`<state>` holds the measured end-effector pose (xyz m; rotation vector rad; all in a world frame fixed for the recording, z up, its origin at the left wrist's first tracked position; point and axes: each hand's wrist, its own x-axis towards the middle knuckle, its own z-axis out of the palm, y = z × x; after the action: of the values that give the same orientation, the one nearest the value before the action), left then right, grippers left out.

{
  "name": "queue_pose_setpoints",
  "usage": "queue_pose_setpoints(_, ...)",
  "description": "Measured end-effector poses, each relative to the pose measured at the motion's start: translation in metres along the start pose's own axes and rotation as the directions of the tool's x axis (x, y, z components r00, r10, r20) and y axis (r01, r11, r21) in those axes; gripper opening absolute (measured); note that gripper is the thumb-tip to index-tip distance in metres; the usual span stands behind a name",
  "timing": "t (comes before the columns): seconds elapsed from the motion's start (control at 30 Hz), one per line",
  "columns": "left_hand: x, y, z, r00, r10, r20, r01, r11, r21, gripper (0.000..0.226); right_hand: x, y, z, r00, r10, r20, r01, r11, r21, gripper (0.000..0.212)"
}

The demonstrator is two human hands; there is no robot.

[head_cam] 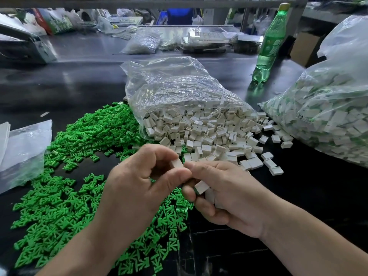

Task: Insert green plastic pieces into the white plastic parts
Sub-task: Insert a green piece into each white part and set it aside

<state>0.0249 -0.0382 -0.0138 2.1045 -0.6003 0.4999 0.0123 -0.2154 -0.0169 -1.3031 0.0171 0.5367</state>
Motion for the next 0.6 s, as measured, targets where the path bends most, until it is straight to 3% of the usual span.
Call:
queue_pose_setpoints(0.13, 0.0, -0.002, 0.004, 0.995, 0.092, 0.026, -0.092, 0.996, -0.002, 0.026, -0.001, -0.001, -0.001, 0.991, -0.055, 0.126, 0.036, 0.989, 0.144, 0.024)
queue_pose_setpoints(0.3, -0.001, -0.004, 0.0, 0.994, 0.06, 0.097, -0.065, 0.997, 0.052, 0.036, -0.002, -0.001, -0.002, 0.991, -0.079, 0.11, 0.064, 0.989, 0.136, 0.017)
queue_pose_setpoints(0.4, 0.001, -0.015, -0.009, 0.99, -0.011, 0.137, -0.032, 0.953, 0.303, 0.044, 0.0, -0.003, -0.006, 0.99, -0.131, 0.045, 0.12, 0.974, 0.194, 0.013)
queue_pose_setpoints(0.5, 0.002, -0.027, -0.017, 0.963, -0.16, 0.218, -0.002, 0.802, 0.597, 0.066, 0.001, -0.006, -0.013, 0.99, -0.143, -0.002, 0.138, 0.944, 0.3, 0.009)
queue_pose_setpoints(0.6, 0.002, -0.029, -0.013, 0.907, -0.277, 0.318, -0.031, 0.709, 0.705, 0.07, 0.002, -0.005, -0.013, 0.992, -0.129, -0.016, 0.128, 0.949, 0.288, 0.014)
